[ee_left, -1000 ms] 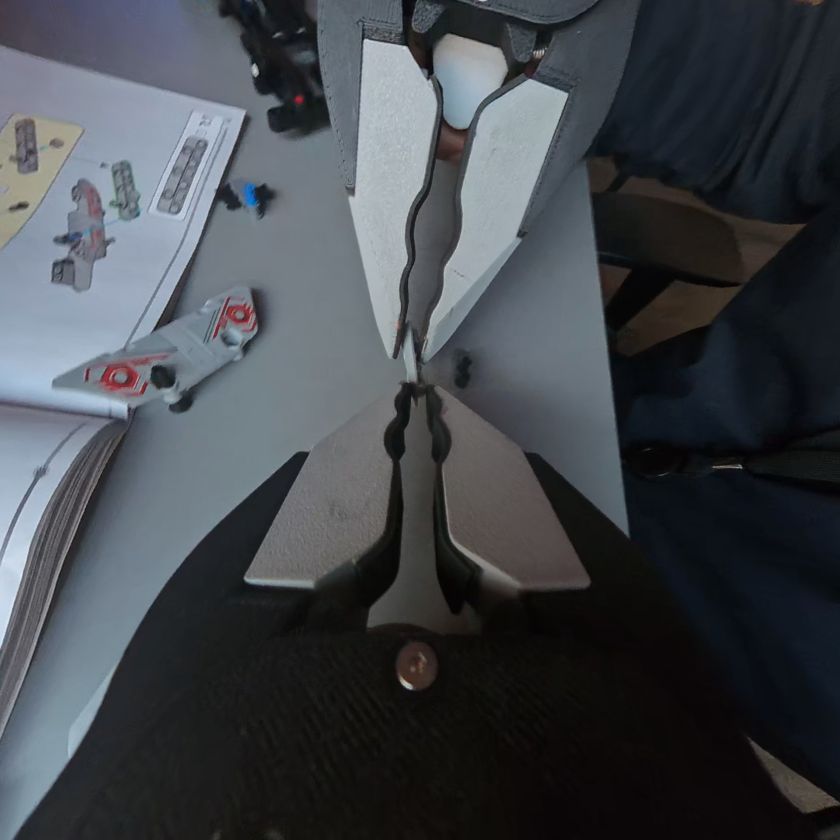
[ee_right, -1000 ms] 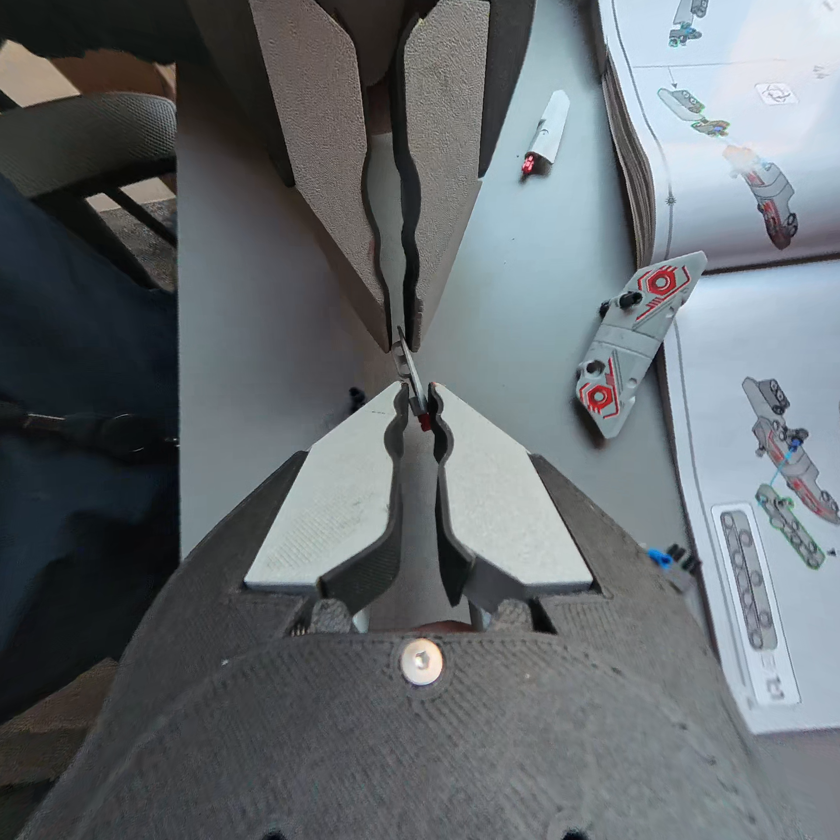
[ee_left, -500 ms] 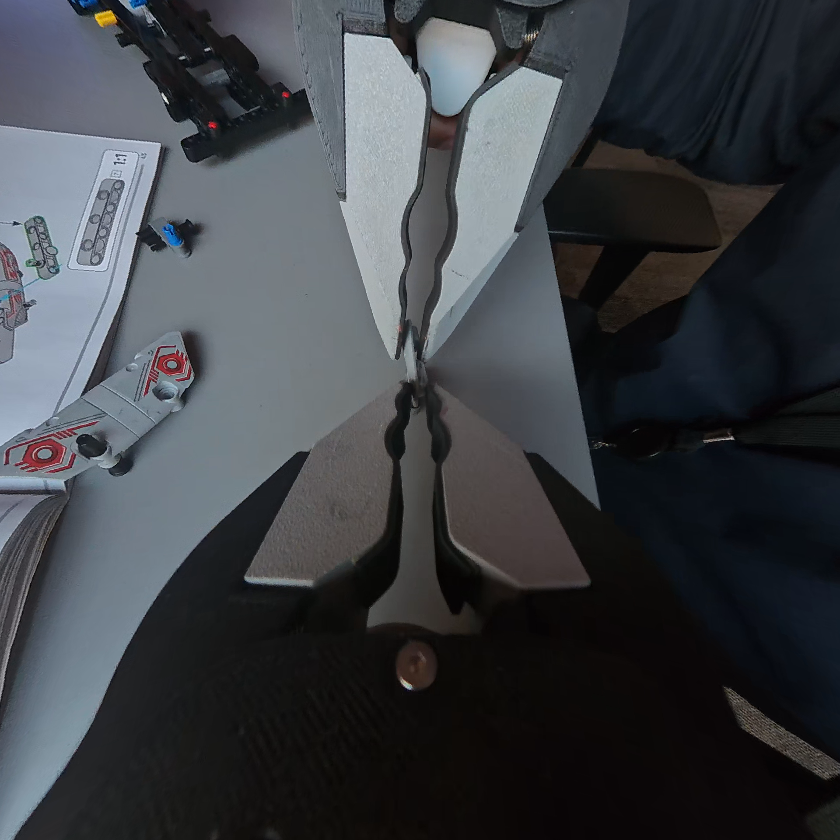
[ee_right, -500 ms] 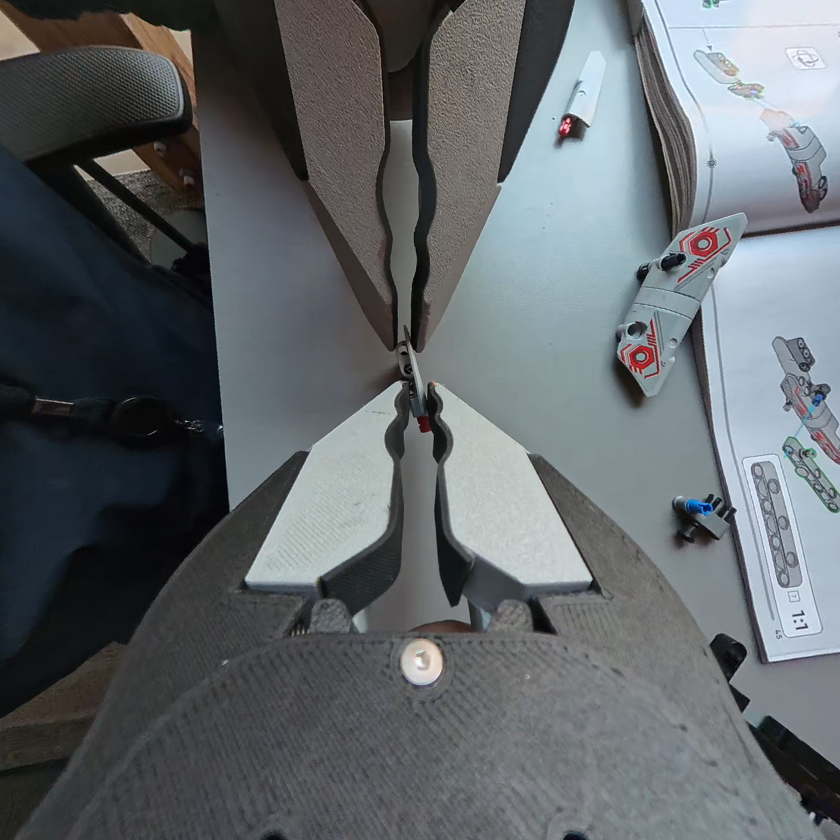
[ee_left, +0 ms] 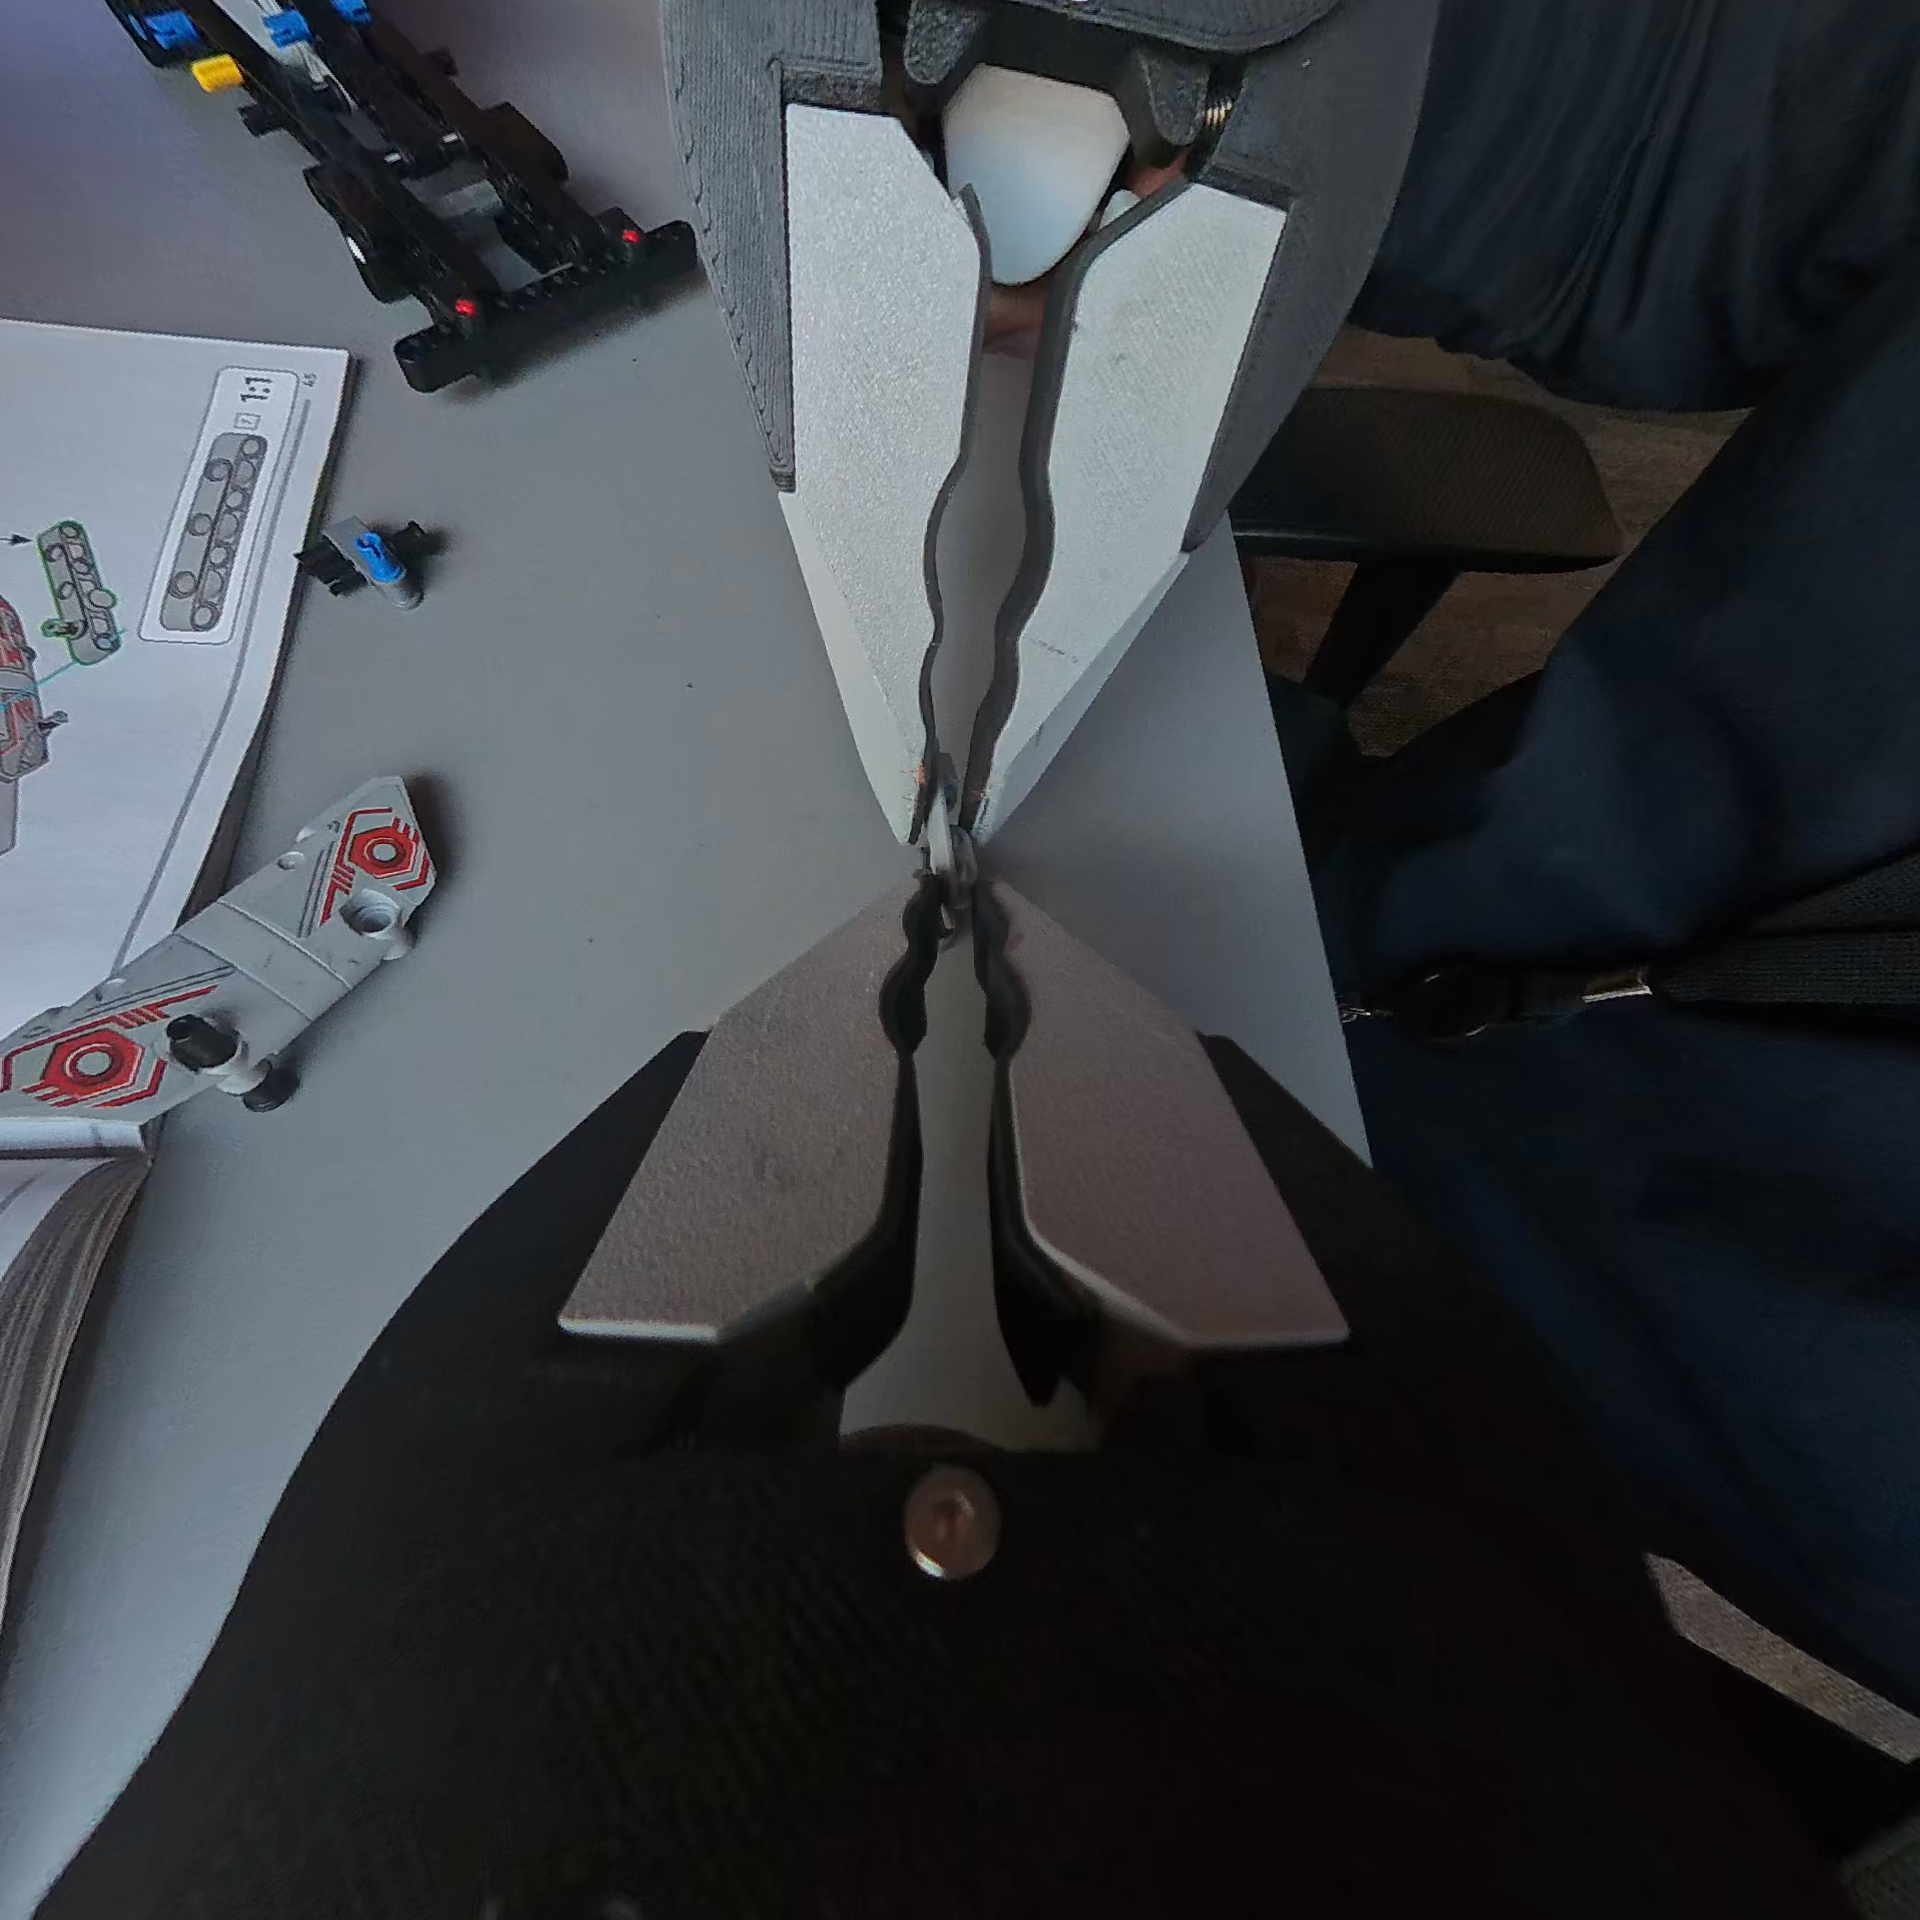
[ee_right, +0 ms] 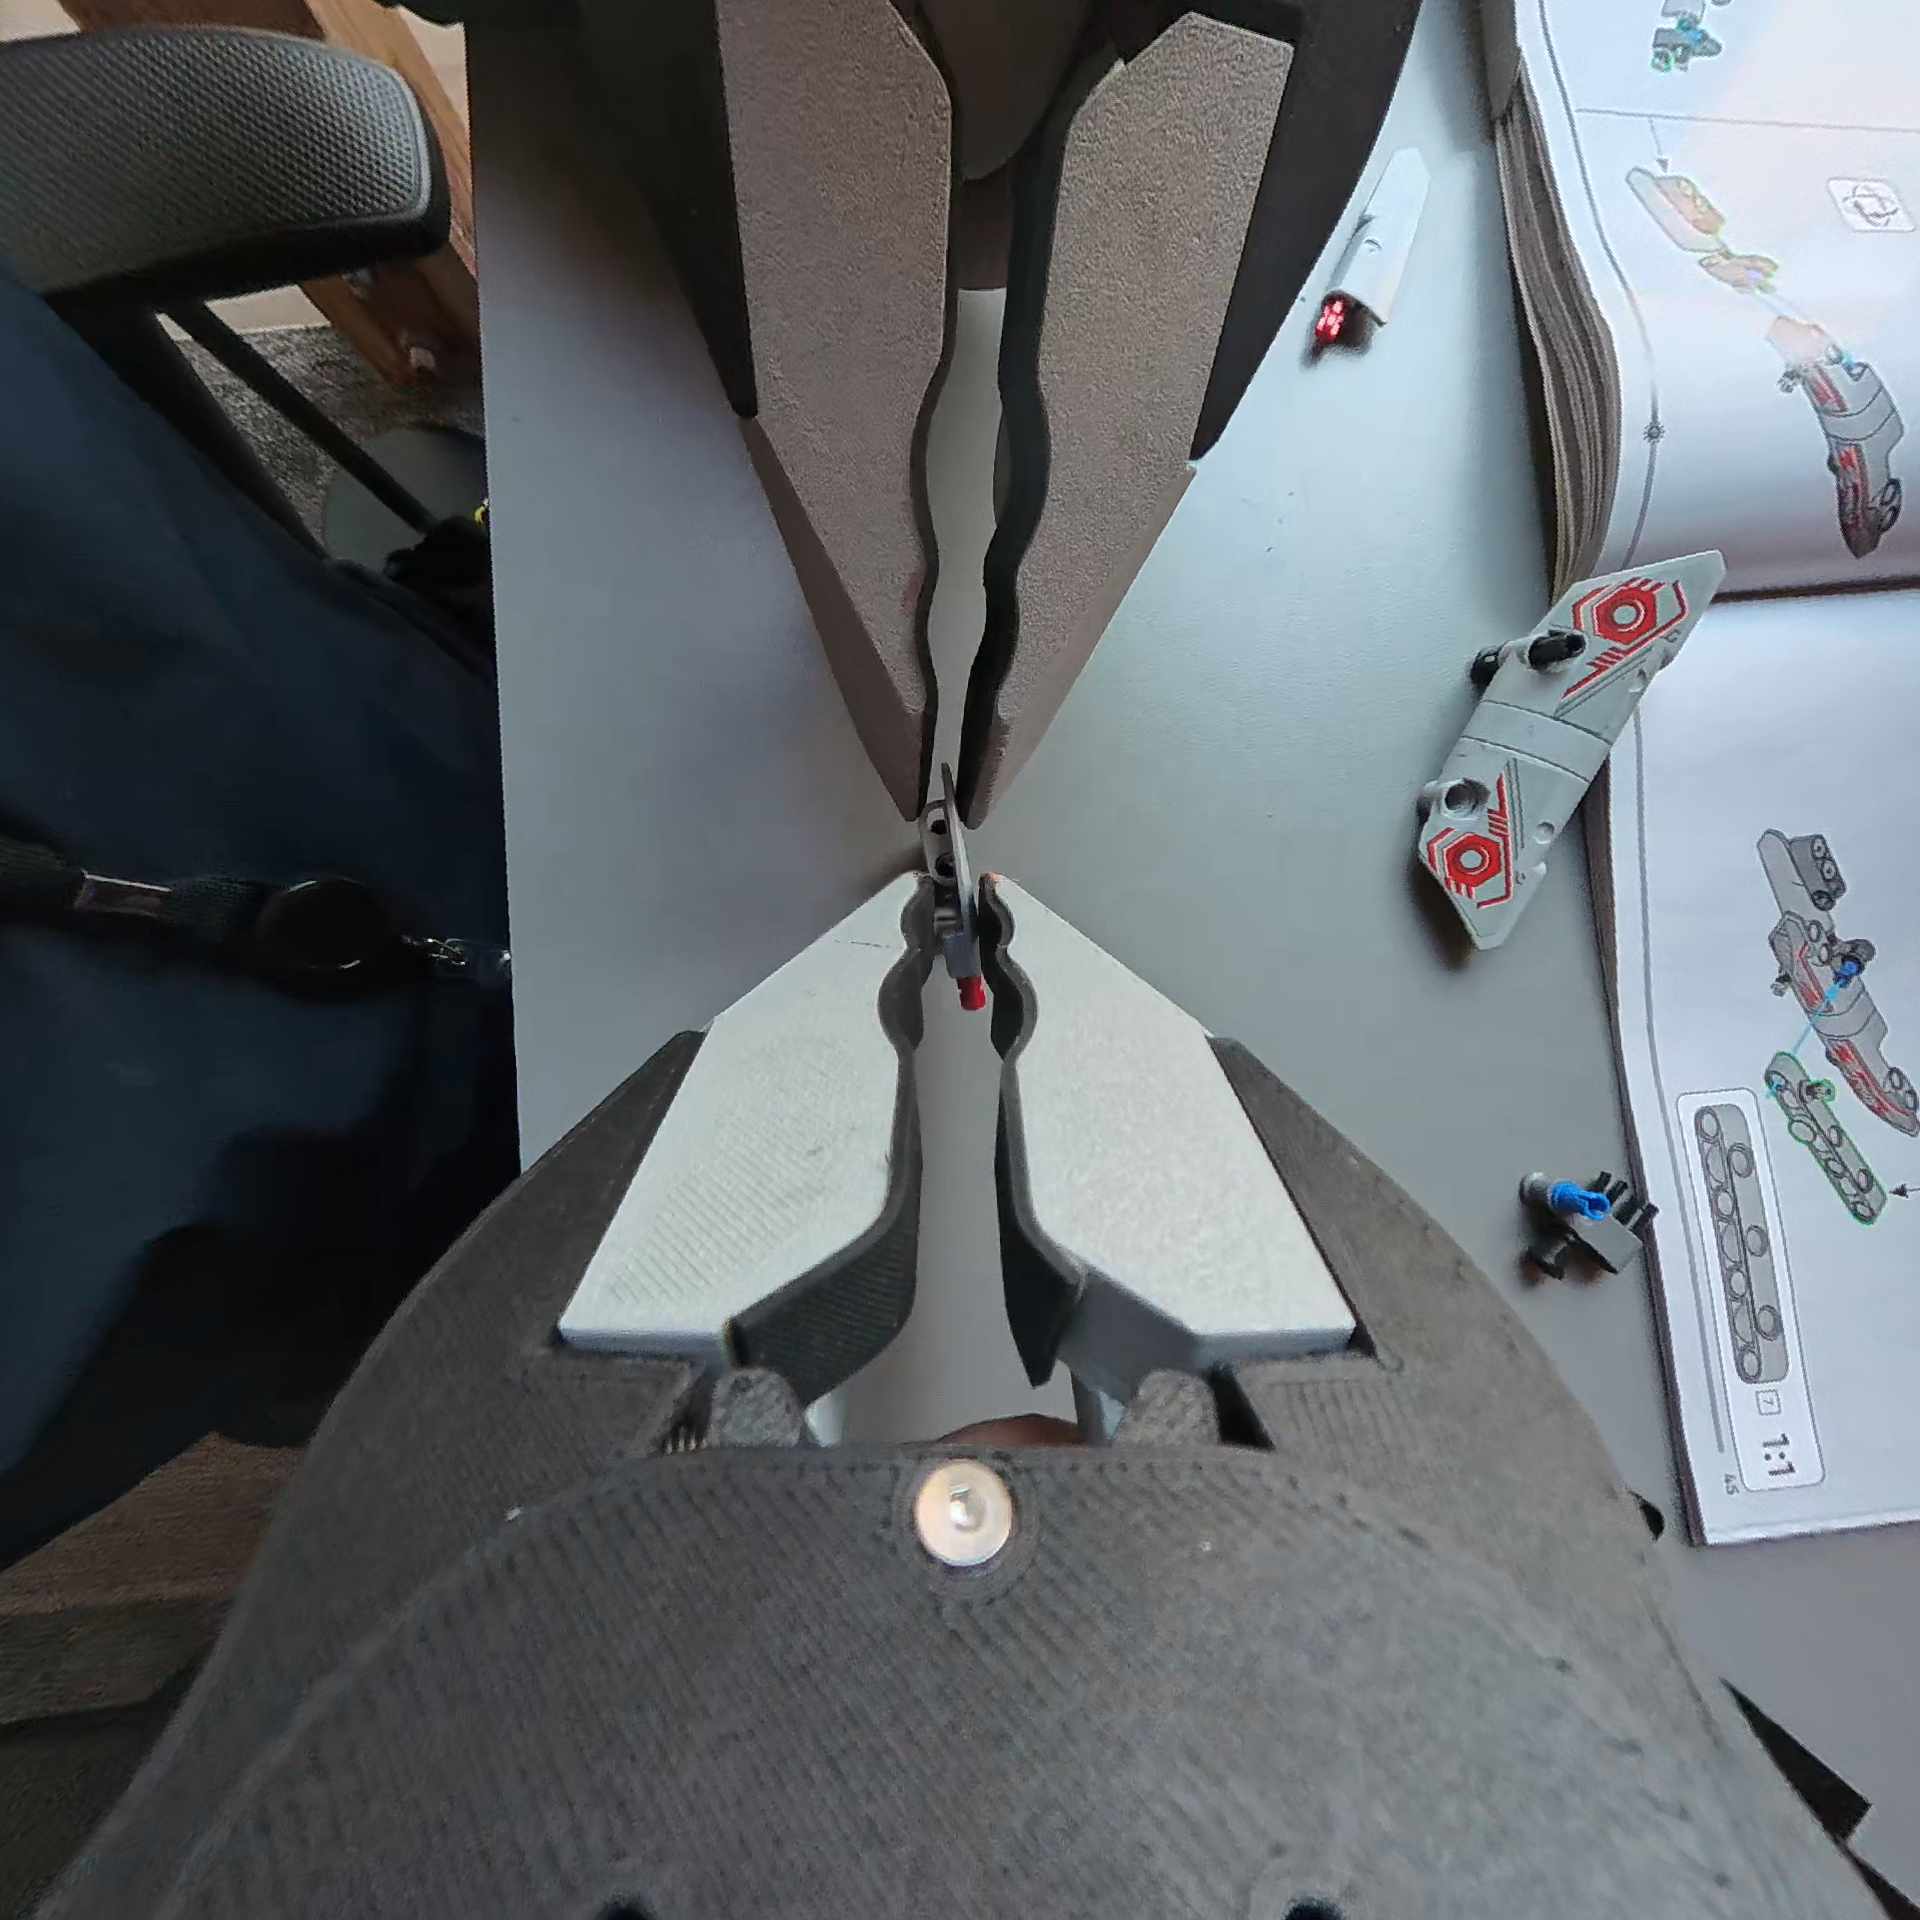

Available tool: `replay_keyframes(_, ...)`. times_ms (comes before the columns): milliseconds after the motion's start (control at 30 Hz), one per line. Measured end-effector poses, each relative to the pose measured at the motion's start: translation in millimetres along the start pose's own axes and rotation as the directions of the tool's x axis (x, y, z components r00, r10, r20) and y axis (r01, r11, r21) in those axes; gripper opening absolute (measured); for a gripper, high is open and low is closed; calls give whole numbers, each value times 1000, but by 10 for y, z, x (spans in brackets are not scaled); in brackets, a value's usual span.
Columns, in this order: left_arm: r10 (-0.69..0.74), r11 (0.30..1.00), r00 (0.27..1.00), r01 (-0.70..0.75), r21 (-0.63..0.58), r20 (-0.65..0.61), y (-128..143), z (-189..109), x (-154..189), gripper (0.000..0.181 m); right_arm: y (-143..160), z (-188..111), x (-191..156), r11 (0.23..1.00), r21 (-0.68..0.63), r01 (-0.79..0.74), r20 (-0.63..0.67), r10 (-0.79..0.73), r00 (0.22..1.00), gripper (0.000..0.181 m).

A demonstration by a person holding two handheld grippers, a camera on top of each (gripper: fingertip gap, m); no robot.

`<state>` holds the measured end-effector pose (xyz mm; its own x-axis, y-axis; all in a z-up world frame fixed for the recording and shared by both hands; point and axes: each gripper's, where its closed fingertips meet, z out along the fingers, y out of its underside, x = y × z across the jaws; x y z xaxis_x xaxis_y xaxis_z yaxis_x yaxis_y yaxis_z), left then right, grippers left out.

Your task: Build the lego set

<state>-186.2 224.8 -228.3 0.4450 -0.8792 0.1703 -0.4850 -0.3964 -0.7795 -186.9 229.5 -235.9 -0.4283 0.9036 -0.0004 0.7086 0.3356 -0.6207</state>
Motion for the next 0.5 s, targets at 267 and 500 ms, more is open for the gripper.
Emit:
replay_keyframes(267, 0, 1000, 1000, 0, 4, 7, 16, -3, -7, 2, -45, 16, -9, 1000, 22, 7, 17, -7, 1000, 5)
replay_keyframes(500, -29, 1000, 999, 29, 4, 21, 30, 2, -20, 3, -24, 32, -17, 1000, -25, 5, 21, -4, 1000, 4)
